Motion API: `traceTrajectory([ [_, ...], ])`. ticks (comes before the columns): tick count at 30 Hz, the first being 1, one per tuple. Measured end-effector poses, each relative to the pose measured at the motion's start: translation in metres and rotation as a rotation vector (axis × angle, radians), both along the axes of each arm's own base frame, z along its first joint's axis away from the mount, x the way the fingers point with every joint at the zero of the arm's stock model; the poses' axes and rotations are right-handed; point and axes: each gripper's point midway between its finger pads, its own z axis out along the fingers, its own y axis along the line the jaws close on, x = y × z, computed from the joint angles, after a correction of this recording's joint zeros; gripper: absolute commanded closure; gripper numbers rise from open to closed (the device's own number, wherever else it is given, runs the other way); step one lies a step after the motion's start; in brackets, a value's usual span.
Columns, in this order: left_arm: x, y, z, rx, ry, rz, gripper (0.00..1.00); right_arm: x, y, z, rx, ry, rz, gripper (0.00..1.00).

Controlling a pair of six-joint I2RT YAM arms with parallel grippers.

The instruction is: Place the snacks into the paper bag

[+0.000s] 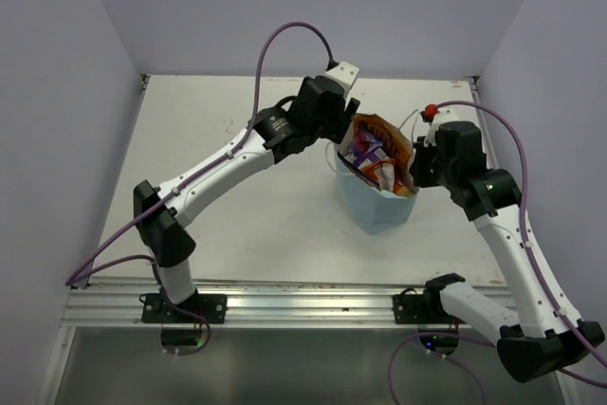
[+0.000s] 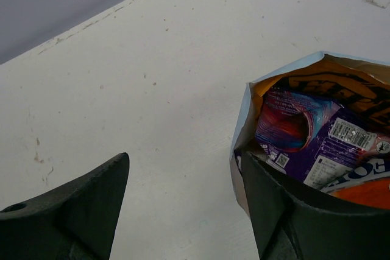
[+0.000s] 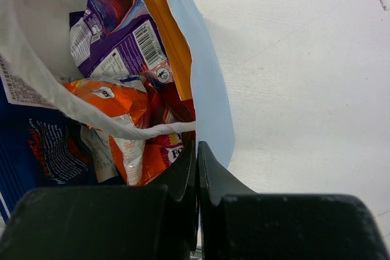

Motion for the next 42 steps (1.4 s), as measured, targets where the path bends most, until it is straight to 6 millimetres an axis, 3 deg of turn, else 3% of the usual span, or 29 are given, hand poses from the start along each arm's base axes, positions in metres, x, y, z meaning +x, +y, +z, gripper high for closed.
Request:
traceTrajectory([
  [5, -0.016, 0.004, 0.023, -0.103, -0.018, -0.03, 0.23, 0.0, 0.0, 0.0, -0.001, 0.0, 0.0, 1.0],
  [10, -0.024, -0.008, 0.04, -0.203, -0.022, -0.084, 0.23, 0.0, 0.0, 0.0, 0.0, 0.0, 0.0, 1.0],
  [19, -0.037, -0.026, 0.008, -0.229, 0.094, -0.146, 0.25, 0.0, 0.0, 0.0, 0.0, 0.0, 0.0, 1.0],
  [22, -0.039, -0.03, -0.005, -0.223, 0.131, -0.152, 0.37, 0.0, 0.0, 0.0, 0.0, 0.0, 0.0, 1.0],
  [23, -0.04, -0.031, -0.009, -0.22, 0.144, -0.154, 0.48, 0.0, 0.0, 0.0, 0.0, 0.0, 0.0, 1.0],
  [25, -0.043, -0.032, -0.017, -0.217, 0.173, -0.158, 0.58, 0.0, 0.0, 0.0, 0.0, 0.0, 0.0, 1.0],
  [26, -0.044, -0.032, -0.02, -0.215, 0.181, -0.158, 0.7, 0.0, 0.0, 0.0, 0.0, 0.0, 0.0, 1.0],
  [28, -0.044, -0.034, -0.024, -0.219, 0.196, -0.155, 0.82, 0.0, 0.0, 0.0, 0.0, 0.001, 0.0, 1.0],
  [29, -0.044, -0.034, -0.025, -0.221, 0.199, -0.153, 0.95, 0.0, 0.0, 0.0, -0.001, 0.001, 0.0, 1.0],
  [31, -0.043, -0.033, -0.026, -0.225, 0.203, -0.143, 0.99, 0.0, 0.0, 0.0, -0.001, 0.001, 0.0, 1.0],
  [38, -0.04, -0.028, -0.024, -0.205, 0.209, -0.105, 1.0, 0.0, 0.004, -0.001, -0.016, 0.011, 0.031, 1.0],
  [42, -0.032, -0.027, -0.024, -0.164, 0.215, -0.065, 1.0, -0.004, 0.025, 0.001, -0.063, 0.012, 0.113, 1.0],
])
